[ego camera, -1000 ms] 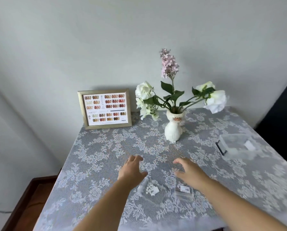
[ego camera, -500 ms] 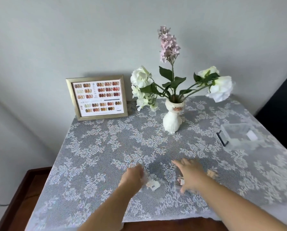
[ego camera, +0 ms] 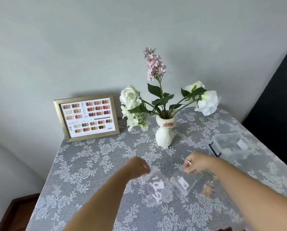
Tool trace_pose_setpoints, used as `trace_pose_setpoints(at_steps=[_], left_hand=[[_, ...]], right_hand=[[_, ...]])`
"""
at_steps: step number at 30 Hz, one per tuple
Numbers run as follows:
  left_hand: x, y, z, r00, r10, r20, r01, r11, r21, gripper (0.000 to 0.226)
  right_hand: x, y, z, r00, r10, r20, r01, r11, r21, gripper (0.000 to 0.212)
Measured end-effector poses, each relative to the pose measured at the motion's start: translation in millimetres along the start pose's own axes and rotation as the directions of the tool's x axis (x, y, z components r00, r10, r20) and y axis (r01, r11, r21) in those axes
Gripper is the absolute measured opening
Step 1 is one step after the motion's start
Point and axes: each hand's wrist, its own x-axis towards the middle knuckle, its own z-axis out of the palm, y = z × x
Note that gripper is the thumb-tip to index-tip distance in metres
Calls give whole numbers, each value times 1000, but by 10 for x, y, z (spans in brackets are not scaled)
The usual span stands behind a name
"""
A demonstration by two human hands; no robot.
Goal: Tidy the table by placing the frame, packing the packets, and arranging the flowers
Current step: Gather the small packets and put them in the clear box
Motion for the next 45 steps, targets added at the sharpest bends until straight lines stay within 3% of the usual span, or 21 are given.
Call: trace_pose_setpoints(at_steps=[4, 9, 15, 22, 31, 39, 45], left_hand=[[275, 424, 11, 997, 42, -69, -44, 999, -16, 6], [601, 1056, 139, 984, 38, -175, -48, 998, -52, 17], [966, 1690, 486, 975, 18, -221, -47, 991, -127, 11], [1213, 2013, 819, 968, -57, -245, 19, 987, -157, 9], [1238, 1868, 1022, 943, -174, -284, 119, 972, -201, 17], [1316, 1981, 1029, 954, -161, -253, 113, 974, -195, 13], [1556, 2436, 1100, 948, -143, -284, 103, 983, -154, 9]], right_hand=[[-92, 245, -466, 988, 31, -152, -8, 989, 146, 9], [-194, 810, -1113, 925, 64, -374, 43, 962, 271, 7], [-180, 1483, -1800, 898, 27, -438, 56, 983, 177, 7], [87, 1919, -1943, 909, -21, -416, 69, 992, 102, 10], [513, 1848, -1487, 929, -8, -371, 32, 998, 59, 7], [484, 1906, -1470, 904, 30, -427, -47, 998, -29, 10], [224, 2225, -1627, 917, -141, -374, 134, 990, -44, 7]])
